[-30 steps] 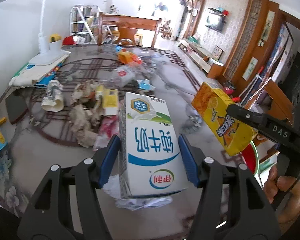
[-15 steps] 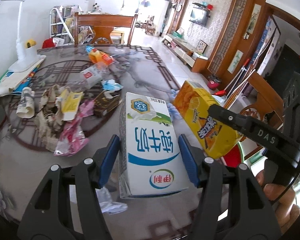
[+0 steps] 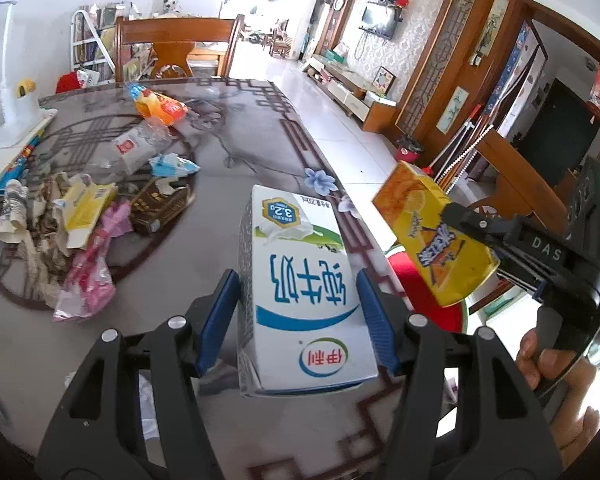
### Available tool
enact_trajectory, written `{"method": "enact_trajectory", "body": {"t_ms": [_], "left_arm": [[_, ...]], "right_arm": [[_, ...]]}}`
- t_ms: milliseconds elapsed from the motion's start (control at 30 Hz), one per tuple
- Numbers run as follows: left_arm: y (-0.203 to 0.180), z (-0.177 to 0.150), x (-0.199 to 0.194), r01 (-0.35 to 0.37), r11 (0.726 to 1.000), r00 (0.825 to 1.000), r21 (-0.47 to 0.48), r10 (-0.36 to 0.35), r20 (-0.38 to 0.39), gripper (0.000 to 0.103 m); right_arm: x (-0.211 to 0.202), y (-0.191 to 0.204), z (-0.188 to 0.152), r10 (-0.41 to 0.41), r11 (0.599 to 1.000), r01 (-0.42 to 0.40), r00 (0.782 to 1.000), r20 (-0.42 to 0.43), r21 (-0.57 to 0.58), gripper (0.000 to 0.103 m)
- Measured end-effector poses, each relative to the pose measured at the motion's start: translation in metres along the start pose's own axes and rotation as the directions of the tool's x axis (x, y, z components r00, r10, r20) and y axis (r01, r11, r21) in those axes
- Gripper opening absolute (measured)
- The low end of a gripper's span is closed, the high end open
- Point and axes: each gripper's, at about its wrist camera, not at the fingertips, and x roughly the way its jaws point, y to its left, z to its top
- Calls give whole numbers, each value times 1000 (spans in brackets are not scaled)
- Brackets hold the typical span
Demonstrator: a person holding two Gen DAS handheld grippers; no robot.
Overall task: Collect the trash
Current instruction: 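Carry the yellow juice box to the red bin and open the right gripper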
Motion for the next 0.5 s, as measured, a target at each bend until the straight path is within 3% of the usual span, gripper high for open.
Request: {"method": "enact_trajectory", "body": {"t_ms": [200,500], "left_arm": [[-17,1,14,30,999,999,17,-30,-24,59],[-72,3,52,135,988,987,73,-128,-95,59]], "right_arm": [[-18,-41,10,-59,994,55,997,42,92,37],[-28,-76,13,-176,972,167,984,41,166,37]]}}
